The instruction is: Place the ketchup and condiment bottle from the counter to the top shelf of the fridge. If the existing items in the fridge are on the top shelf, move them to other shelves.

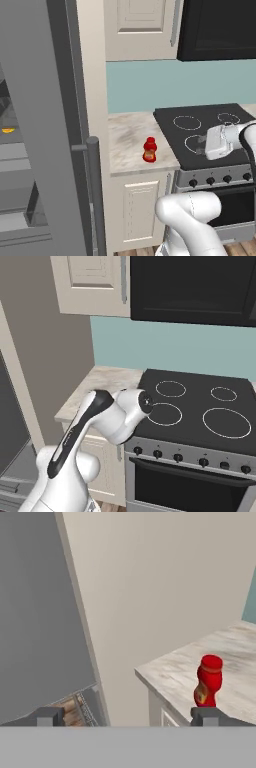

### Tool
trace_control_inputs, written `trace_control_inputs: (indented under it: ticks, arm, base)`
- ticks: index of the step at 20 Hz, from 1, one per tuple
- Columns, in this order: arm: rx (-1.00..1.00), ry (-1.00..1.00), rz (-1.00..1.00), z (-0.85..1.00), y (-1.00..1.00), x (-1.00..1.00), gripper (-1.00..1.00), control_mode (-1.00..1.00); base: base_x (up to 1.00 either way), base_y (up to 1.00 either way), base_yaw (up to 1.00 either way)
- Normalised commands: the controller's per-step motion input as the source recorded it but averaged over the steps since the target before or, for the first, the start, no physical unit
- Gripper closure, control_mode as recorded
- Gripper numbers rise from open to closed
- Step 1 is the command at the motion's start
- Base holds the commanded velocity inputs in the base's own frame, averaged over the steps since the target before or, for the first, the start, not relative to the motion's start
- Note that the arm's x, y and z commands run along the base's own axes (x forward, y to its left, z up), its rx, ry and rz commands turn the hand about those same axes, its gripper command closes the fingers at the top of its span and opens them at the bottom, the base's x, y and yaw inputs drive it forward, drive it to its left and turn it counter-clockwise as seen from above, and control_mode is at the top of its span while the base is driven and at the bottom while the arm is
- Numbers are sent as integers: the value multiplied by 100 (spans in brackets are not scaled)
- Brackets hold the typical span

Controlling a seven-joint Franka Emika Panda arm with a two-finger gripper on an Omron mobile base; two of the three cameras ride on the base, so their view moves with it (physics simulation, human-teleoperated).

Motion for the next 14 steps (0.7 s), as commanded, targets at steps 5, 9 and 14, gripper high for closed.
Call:
trace_control_inputs:
  ticks: [5,9,14]
  arm:
    - [1,-6,2,-16,14,29,-100,-100]
    - [0,-5,0,-8,10,27,-100,-100]
    - [0,-1,0,-9,3,21,-100,-100]
  base:
    - [0,0,0]
    - [0,0,0]
    - [0,0,0]
